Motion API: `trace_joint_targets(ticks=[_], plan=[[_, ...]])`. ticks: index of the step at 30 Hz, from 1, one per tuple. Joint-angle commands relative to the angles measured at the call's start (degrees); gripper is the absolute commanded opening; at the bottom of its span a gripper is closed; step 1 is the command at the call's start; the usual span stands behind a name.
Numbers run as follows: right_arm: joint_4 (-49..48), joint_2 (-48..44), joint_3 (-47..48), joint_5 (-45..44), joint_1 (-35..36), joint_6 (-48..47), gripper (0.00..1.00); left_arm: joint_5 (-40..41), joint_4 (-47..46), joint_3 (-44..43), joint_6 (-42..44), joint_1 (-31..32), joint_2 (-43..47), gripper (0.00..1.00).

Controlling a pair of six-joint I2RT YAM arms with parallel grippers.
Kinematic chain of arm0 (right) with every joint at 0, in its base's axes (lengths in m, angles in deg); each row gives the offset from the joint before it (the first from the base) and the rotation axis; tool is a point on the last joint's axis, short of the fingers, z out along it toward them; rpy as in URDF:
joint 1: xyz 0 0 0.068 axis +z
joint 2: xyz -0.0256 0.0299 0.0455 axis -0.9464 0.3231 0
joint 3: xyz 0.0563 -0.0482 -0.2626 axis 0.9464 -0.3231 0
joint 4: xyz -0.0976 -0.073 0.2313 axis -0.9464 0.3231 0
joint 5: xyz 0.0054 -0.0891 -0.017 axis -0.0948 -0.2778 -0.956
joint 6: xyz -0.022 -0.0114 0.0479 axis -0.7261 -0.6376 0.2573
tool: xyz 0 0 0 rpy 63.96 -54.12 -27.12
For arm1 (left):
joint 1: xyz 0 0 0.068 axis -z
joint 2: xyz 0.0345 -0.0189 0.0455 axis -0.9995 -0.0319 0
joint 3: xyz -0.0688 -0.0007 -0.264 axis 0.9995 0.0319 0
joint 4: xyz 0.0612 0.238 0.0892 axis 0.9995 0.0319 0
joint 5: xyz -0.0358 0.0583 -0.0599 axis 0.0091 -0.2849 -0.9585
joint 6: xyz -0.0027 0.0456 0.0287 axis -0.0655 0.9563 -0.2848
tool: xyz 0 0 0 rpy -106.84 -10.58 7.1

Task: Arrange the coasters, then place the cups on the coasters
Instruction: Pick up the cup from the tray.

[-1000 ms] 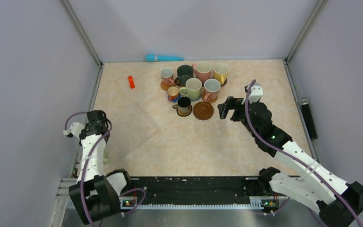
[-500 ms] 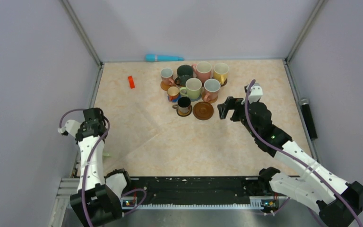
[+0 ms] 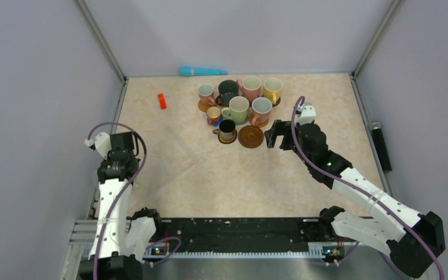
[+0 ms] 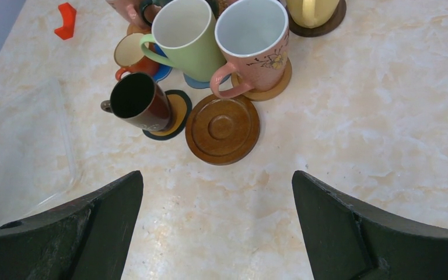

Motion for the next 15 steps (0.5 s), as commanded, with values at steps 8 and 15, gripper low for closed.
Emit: trace_joint_targets(ticks=[8, 15], plan=[[5.52, 0.57, 7.19, -1.02, -0.43, -0.94, 0.98, -25.11, -5.40, -9.84, 19.75, 10.50, 2.11, 0.00], [11.52, -3.41, 6.16, 1.63, -0.44, 2.62, 0.98, -30.87, -3.81, -13.03, 24.50, 22.90, -0.84, 0.00]])
